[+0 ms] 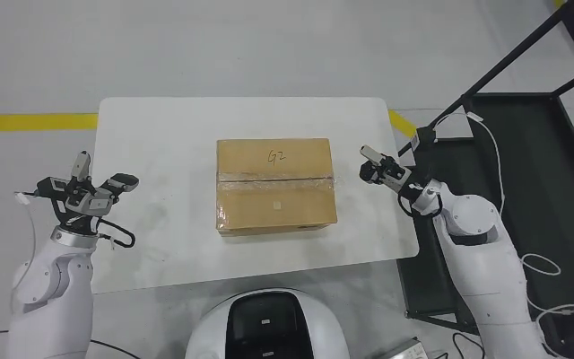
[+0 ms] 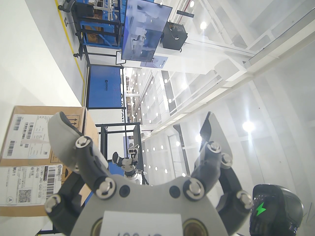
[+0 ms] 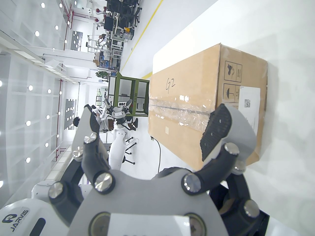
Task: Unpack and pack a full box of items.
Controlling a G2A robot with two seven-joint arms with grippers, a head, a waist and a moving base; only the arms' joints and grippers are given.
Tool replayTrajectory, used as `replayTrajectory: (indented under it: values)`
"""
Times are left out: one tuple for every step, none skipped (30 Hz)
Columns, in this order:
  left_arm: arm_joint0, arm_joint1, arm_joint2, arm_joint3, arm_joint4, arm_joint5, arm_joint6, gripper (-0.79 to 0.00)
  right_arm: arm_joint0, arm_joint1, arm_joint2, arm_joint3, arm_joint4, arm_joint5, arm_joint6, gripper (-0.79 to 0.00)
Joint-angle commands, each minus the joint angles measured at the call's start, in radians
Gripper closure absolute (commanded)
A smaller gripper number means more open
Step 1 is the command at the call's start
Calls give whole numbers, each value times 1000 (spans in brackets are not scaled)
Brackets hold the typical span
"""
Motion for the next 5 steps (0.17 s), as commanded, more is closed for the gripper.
replayTrajectory:
  values:
    - [0,0,0,0,0,0,0,-784,0,0,0,0,0,0,0,-784]
    - [0,0,0,0,0,0,0,-785,0,0,0,0,0,0,0,-784]
    - [0,0,0,0,0,0,0,-784,0,0,0,0,0,0,0,-784]
    - [0,0,0,0,0,0,0,-785,0,0,0,0,0,0,0,-785]
    - [0,0,0,0,0,0,0,-784,0,0,0,0,0,0,0,-785]
